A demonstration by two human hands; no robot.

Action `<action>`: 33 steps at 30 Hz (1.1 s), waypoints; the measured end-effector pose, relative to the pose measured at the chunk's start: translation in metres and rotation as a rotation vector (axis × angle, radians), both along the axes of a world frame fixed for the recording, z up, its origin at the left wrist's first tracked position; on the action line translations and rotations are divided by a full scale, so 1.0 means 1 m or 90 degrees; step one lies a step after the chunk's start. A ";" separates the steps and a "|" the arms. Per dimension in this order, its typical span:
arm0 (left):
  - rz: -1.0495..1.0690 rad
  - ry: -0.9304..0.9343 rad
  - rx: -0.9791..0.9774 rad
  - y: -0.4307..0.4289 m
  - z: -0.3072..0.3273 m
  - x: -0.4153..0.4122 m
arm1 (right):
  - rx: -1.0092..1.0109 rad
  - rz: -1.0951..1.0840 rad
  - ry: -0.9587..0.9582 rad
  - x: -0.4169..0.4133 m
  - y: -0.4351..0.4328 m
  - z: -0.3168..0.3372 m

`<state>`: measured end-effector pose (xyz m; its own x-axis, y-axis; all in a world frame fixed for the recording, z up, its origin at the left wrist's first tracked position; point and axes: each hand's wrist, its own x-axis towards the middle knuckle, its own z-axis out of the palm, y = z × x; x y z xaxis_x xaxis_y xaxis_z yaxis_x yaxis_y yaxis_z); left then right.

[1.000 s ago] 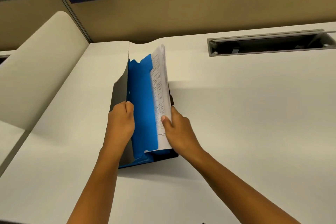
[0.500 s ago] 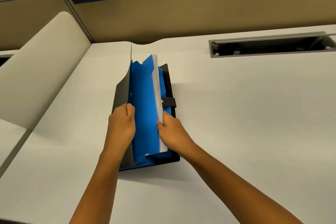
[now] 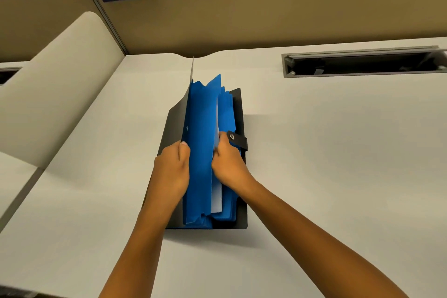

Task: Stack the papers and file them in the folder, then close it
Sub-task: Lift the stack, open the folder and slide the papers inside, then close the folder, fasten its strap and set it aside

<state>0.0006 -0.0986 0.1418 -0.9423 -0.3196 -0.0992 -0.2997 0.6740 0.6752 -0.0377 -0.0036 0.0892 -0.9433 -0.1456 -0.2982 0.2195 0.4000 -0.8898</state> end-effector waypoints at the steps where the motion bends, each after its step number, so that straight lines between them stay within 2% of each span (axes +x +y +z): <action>1: -0.007 0.002 -0.002 0.000 -0.002 0.000 | 0.006 0.005 -0.010 -0.002 0.000 0.000; 5: -0.018 -0.014 0.006 0.002 -0.009 -0.002 | 0.059 0.062 -0.001 -0.004 0.004 -0.002; 8: -0.037 -0.032 0.028 0.006 -0.016 -0.003 | 0.145 0.098 0.058 -0.004 0.012 -0.005; 13: -0.060 -0.122 -0.087 0.027 -0.030 -0.009 | 0.118 -0.008 0.068 -0.003 0.033 -0.019; 18: -0.112 -0.174 -0.254 0.052 -0.054 -0.006 | 0.142 -0.040 0.095 0.004 0.052 -0.040; 20: -0.120 -0.182 -0.272 0.055 -0.065 -0.004 | 0.196 -0.055 0.139 0.007 0.058 -0.047; 23: -0.138 -0.198 -0.280 0.058 -0.078 -0.003 | 0.187 -0.137 0.171 0.011 0.064 -0.056; 26: -0.161 -0.129 -0.290 0.050 -0.091 -0.001 | 0.173 -0.197 0.247 0.014 0.065 -0.064; 29: -0.191 -0.038 -0.352 0.035 -0.105 -0.003 | 0.176 -0.245 0.334 0.015 0.066 -0.068; 33: -0.224 -0.013 -0.367 0.023 -0.126 -0.002 | 0.133 -0.305 0.387 0.014 0.068 -0.076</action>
<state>-0.0017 -0.0753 0.0163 -0.9997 -0.0004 -0.0233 -0.0045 0.9845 0.1755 -0.0238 0.0642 0.0128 -0.8954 0.3184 0.3111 -0.0889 0.5569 -0.8258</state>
